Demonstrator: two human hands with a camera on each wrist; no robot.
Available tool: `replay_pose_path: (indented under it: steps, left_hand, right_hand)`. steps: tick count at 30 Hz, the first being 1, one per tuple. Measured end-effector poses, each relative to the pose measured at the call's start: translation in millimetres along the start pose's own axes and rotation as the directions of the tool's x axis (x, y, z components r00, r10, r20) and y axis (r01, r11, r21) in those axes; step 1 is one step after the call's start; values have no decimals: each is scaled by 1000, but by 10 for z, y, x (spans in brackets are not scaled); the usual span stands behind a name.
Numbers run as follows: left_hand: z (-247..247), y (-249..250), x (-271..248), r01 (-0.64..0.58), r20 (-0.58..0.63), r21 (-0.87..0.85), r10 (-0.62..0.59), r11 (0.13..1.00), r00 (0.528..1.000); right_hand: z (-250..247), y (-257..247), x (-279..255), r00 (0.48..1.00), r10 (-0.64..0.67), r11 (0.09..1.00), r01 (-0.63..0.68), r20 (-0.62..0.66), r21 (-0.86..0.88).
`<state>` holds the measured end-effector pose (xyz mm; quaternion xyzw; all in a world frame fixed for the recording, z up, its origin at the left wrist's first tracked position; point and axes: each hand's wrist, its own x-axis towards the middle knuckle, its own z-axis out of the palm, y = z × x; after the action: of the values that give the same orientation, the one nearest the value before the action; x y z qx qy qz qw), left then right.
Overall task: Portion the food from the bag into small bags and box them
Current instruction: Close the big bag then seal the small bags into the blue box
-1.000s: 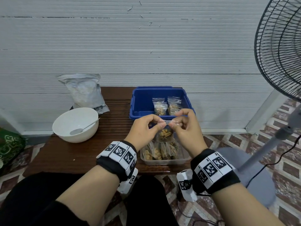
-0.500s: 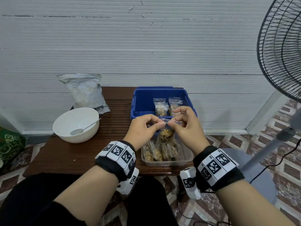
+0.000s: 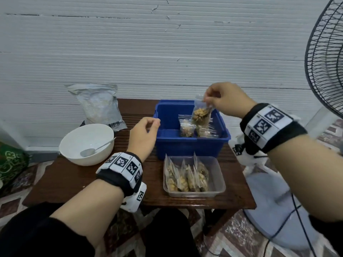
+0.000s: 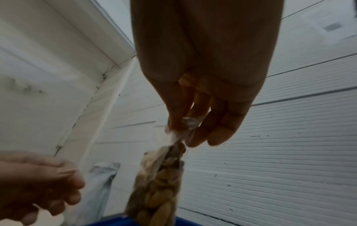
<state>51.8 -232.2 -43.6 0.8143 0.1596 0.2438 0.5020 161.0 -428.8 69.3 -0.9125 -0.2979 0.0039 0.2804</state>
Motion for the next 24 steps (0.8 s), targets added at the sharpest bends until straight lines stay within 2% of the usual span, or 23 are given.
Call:
replay_pose_path:
  steps: [2, 5, 11, 16, 20, 22, 24]
  left_hand:
    - [-11, -69, 103, 37, -1, 48, -37, 998, 999]
    - [-1, -137, 241, 83, 12, 73, -84, 994, 996]
    - [73, -194, 418, 180, 68, 55, -183, 982, 981]
    - [121, -336, 511, 236, 143, 31, -238, 971, 961]
    - [154, -439, 549, 264, 157, -19, -258, 964, 954]
    - [160, -467, 560, 267, 158, -30, -259, 963, 953]
    - [164, -485, 558, 268, 161, -35, -259, 963, 952]
  right_hand:
    - [15, 9, 202, 993, 14, 993, 0, 115, -118]
    - [141, 45, 487, 952, 43, 951, 53, 302, -304]
    - [495, 82, 922, 812, 184, 851, 150, 554, -503]
    - [800, 182, 1176, 689, 277, 848, 153, 670, -508]
    - [950, 296, 1322, 582, 325, 870, 125, 745, -477]
    - [985, 325, 1357, 564, 326, 868, 140, 759, -476]
    - [1027, 359, 1388, 583, 319, 864, 146, 747, -482]
